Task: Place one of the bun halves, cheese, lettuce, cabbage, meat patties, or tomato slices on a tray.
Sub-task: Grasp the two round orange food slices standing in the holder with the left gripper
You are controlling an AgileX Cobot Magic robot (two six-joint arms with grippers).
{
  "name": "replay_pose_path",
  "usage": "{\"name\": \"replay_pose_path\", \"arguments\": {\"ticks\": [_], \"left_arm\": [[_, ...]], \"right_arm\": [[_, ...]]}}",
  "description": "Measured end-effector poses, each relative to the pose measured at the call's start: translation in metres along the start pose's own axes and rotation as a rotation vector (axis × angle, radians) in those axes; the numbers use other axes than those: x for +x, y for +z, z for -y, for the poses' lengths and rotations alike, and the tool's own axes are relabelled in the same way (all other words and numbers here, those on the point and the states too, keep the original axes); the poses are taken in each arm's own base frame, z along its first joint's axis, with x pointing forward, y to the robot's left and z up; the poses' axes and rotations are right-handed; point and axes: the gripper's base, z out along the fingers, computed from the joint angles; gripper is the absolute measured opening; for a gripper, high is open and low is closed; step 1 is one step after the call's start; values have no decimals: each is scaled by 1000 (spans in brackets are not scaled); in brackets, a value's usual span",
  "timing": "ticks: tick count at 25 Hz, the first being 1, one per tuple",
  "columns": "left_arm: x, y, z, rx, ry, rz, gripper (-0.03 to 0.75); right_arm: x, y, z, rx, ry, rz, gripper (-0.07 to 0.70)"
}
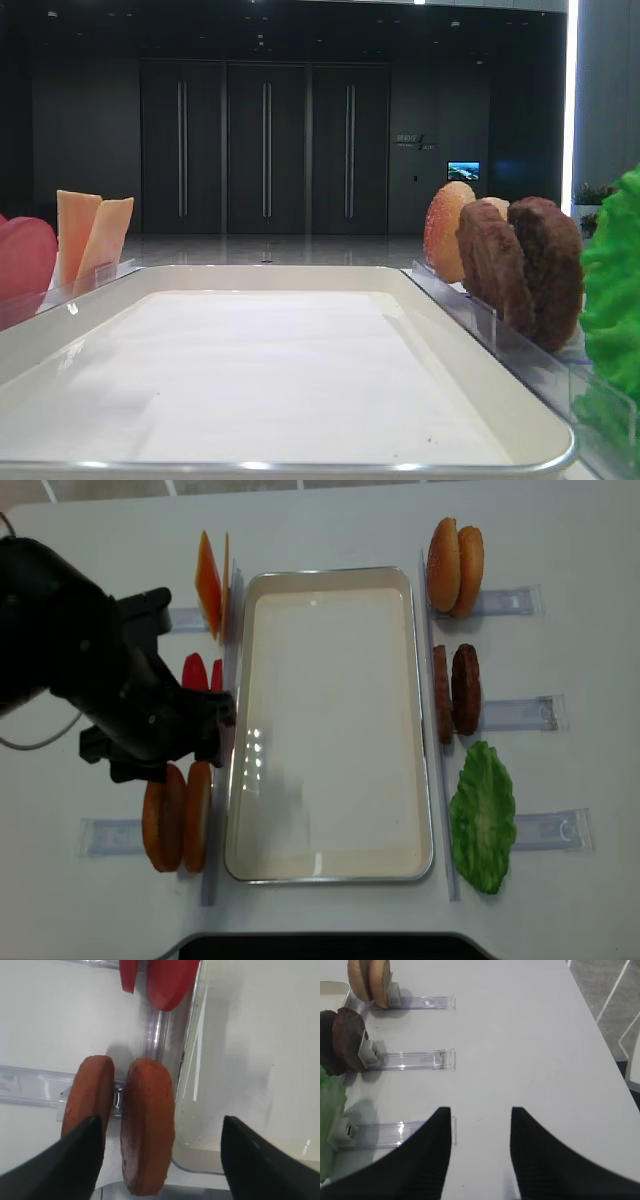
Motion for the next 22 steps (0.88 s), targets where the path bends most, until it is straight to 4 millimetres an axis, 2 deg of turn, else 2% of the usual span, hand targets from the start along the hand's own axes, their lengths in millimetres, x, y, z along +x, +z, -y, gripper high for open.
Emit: {"name": "replay_pose_path", "arguments": {"ticks": [5,8,9,12,13,16,22], "left_arm": [[-3,24,6,-49,32,-63,531],[-4,36,9,-59,55,-90,475],[-4,38,10,-64,67,-98,426],[-3,41,10,-78,106,-116,162],[-2,40,9,-86,122,-123,137],[-3,30,10,-62,144,-111,139],[-24,-32,25,97,123,52,139]], "right_arm": [[0,0,0,0,0,0,275],[0,0,0,0,0,0,275],[0,0,0,0,0,0,275],[0,0,0,0,0,0,275],[0,0,0,0,0,0,275],[0,0,0,0,0,0,275],[0,0,0,0,0,2,275]]}}
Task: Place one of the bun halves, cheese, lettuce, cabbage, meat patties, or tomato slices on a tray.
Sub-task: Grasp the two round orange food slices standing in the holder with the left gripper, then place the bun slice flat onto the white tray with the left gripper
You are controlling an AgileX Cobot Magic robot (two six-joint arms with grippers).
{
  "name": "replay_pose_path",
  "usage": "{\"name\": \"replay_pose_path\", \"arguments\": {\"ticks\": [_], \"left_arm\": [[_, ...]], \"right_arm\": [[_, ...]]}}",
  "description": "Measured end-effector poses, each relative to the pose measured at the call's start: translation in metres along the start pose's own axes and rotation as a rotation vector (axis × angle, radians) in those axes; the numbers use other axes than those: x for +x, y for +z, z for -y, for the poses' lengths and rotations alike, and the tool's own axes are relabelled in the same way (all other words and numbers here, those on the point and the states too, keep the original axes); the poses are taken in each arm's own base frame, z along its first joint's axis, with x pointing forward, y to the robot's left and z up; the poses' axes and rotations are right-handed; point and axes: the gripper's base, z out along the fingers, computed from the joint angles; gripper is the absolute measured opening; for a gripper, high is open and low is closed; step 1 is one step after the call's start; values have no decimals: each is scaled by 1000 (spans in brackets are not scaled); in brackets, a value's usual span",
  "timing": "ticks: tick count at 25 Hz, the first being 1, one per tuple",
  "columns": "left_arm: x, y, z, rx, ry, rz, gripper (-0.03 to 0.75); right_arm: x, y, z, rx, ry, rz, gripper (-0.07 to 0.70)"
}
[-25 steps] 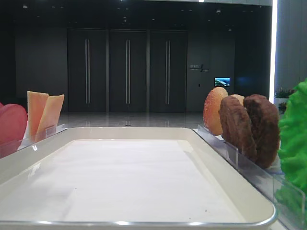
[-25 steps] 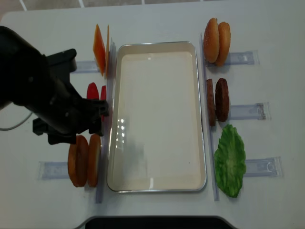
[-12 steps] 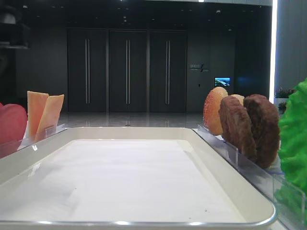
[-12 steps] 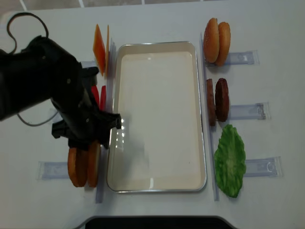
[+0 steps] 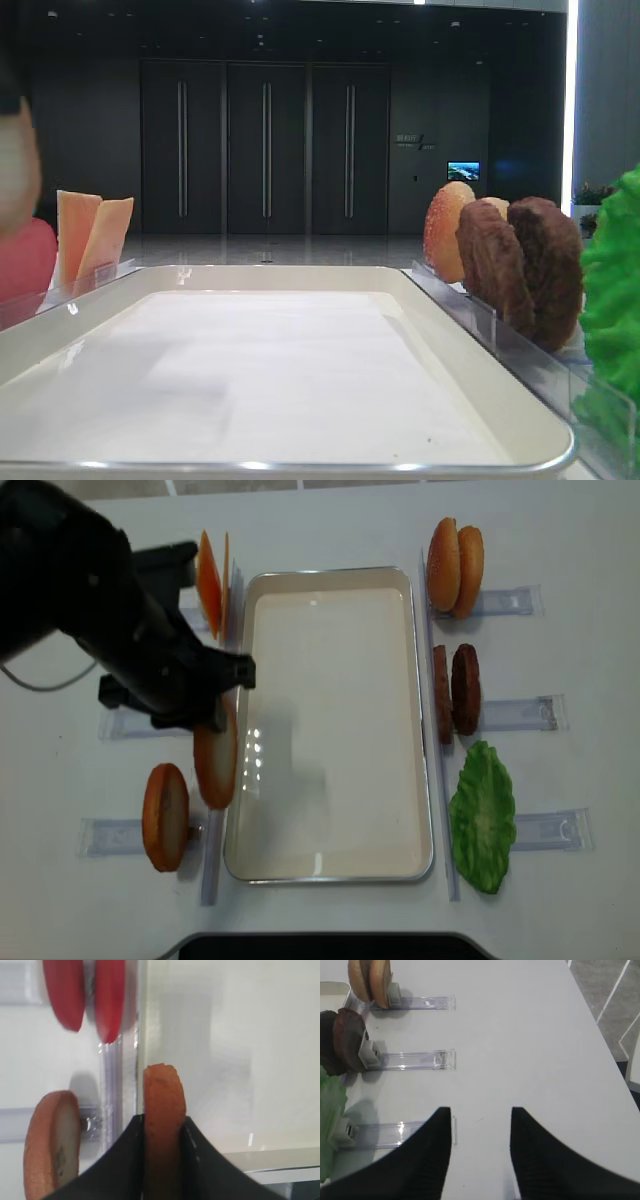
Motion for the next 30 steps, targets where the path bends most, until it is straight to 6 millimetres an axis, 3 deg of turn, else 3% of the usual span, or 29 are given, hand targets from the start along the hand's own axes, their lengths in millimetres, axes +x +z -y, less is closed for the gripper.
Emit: {"name": "replay_pose_path", "arguments": {"ticks": [3,9,17,25,30], "left_arm": [[-8,-11,5,42,5,51,139],[-23,6,27,257,103,110,139],[-52,57,33,501,111,89,139],[-56,121,45,608,124,28,139],[-54,139,44,588,126,-7,138]], "right_arm": [[0,0,0,0,0,0,275],[0,0,0,0,0,0,275],[0,0,0,0,0,0,275],[0,0,0,0,0,0,275],[0,0,0,0,0,0,275]]}}
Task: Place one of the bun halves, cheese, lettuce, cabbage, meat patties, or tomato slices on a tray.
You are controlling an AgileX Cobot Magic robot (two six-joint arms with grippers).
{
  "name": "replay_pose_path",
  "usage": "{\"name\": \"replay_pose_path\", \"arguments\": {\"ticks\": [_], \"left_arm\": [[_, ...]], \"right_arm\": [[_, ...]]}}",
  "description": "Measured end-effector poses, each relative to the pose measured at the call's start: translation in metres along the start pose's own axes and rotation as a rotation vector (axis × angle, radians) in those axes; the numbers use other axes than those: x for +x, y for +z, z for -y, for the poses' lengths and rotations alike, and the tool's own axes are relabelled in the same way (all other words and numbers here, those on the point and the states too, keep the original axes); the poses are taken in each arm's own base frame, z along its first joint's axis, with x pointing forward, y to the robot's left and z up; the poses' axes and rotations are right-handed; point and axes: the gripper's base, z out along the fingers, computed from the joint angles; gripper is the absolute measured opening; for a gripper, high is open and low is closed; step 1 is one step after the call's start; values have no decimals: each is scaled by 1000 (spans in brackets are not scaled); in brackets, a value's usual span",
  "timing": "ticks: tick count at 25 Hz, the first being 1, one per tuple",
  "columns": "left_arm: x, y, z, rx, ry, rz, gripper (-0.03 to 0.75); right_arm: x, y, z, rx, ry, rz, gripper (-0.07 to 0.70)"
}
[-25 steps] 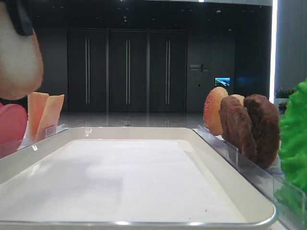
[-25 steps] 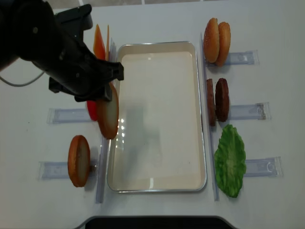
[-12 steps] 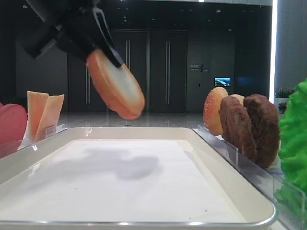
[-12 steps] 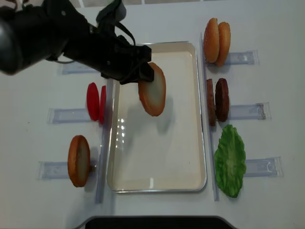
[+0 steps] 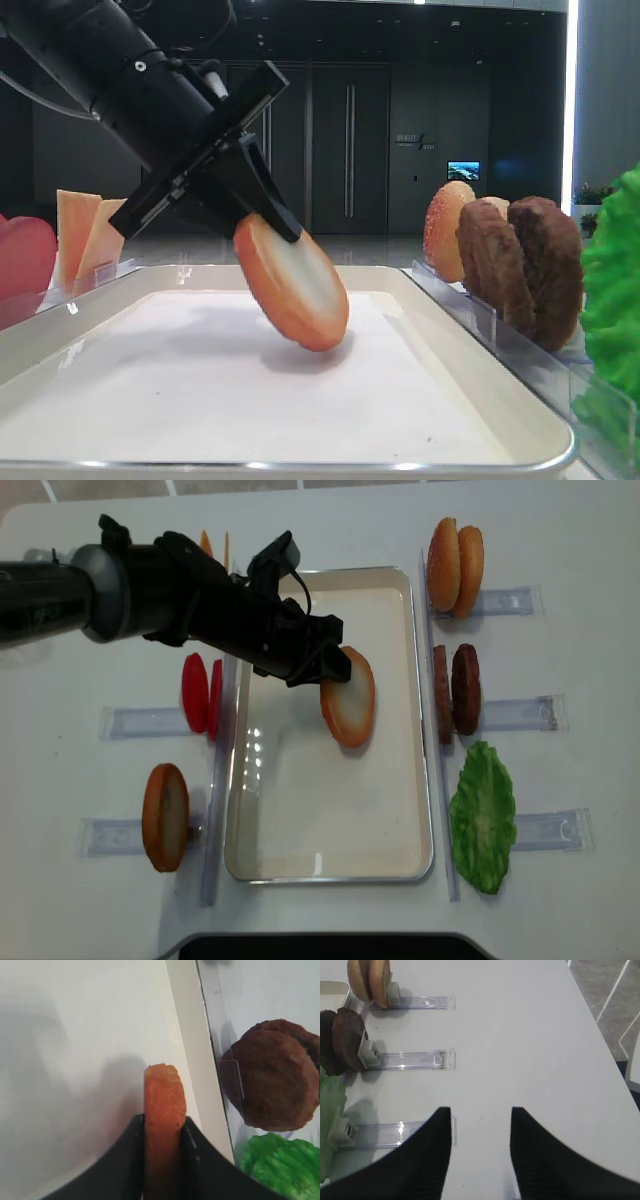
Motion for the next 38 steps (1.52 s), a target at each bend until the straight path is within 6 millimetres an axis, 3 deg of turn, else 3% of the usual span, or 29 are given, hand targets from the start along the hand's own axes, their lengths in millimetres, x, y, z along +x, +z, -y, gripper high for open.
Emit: {"name": "replay_pose_path", "arguments": {"ticks": [8,10,14,17,21,28,35,38], "left_arm": [[2,0,-4,-43,25,-28,150],[2,0,-5,-55,33,-36,228],[3,-3,-8,-76,41,-94,462],[-5,-15,-12,-153,35,-174,518],[-28,-47,-6,-364,46,-235,530],[-62,-112,29,-548,24,-118,506],[-68,-129,16,-721,58,-103,453],[-77,-150,-12,-786,8,-76,452]], "right_arm": [[0,0,0,0,0,0,275],[0,0,0,0,0,0,275],[0,0,0,0,0,0,275],[0,0,0,0,0,0,275],[0,0,0,0,0,0,275],[0,0,0,0,0,0,275],[0,0,0,0,0,0,275],[0,0,0,0,0,0,275]]}}
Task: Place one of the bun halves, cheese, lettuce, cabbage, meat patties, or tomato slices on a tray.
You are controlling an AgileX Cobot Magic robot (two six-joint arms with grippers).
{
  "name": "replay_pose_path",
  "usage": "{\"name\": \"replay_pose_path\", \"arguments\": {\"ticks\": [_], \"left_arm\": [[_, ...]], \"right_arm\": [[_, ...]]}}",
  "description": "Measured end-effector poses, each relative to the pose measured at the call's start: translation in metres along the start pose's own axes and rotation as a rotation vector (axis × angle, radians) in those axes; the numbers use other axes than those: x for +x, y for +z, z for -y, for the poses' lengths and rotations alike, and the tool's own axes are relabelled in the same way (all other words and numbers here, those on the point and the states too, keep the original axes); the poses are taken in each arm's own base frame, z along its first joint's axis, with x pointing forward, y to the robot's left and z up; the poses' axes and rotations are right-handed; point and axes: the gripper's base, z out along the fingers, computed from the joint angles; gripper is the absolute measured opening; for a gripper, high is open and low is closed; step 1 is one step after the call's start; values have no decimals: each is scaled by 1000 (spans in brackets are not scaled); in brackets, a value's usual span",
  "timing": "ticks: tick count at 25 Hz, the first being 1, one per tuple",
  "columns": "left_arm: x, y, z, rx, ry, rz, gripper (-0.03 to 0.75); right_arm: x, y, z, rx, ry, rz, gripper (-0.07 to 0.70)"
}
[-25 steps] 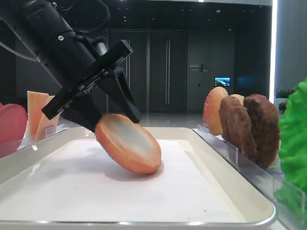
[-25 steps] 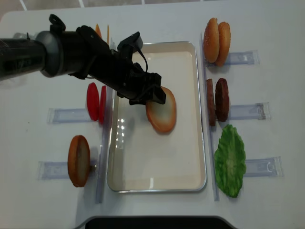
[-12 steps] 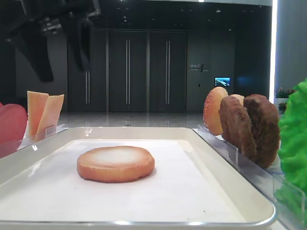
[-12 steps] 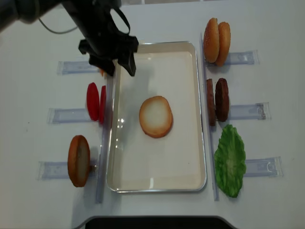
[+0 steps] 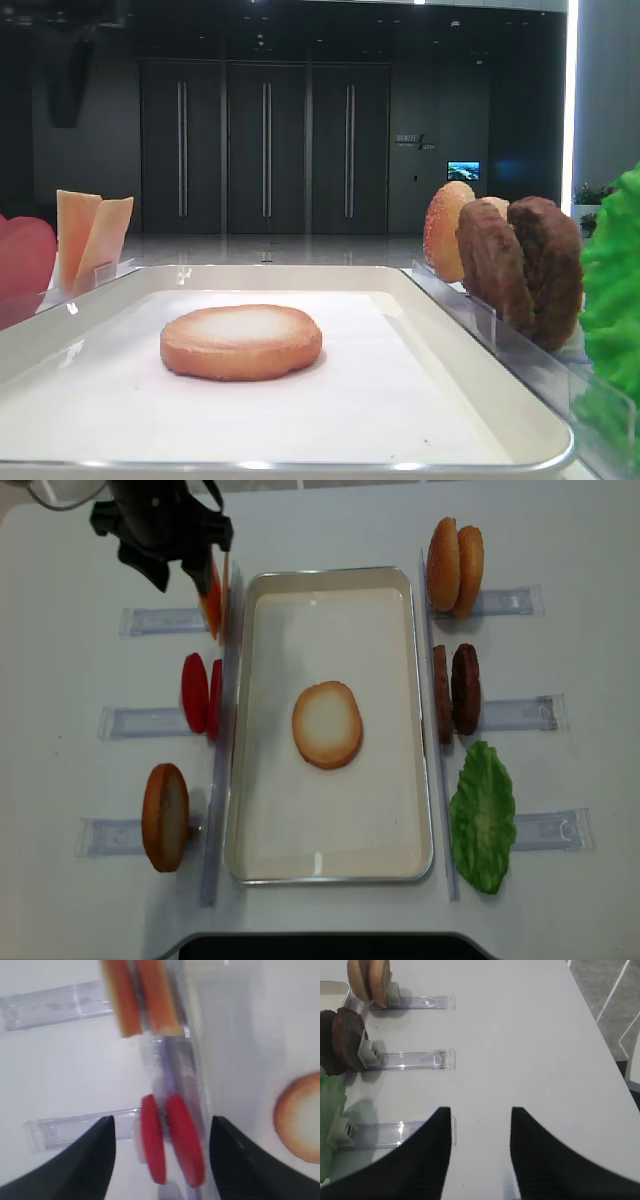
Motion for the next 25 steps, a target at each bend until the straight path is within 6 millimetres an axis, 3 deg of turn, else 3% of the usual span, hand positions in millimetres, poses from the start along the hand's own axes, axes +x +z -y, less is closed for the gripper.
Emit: {"name": "replay_pose_path", "arguments": {"ticks": [5,7,9,13,20,25], "left_arm": [[-4,9,-89,-83,-139,-21,451],[0,9,-115,-103,-186,-27,450],[8,7,-129,-115,-198,-36,450],[45,-7,-130,-138,-183,-62,450],[174,-13,-108,-102,-183,-77,450],[244,-28,-97,-93,-213,61,451]], "right_arm": [[0,0,0,0,0,0,275],[0,0,0,0,0,0,275],[0,0,0,0,0,0,275],[0,0,0,0,0,0,275],[0,0,0,0,0,0,275],[0,0,0,0,0,0,275]]}}
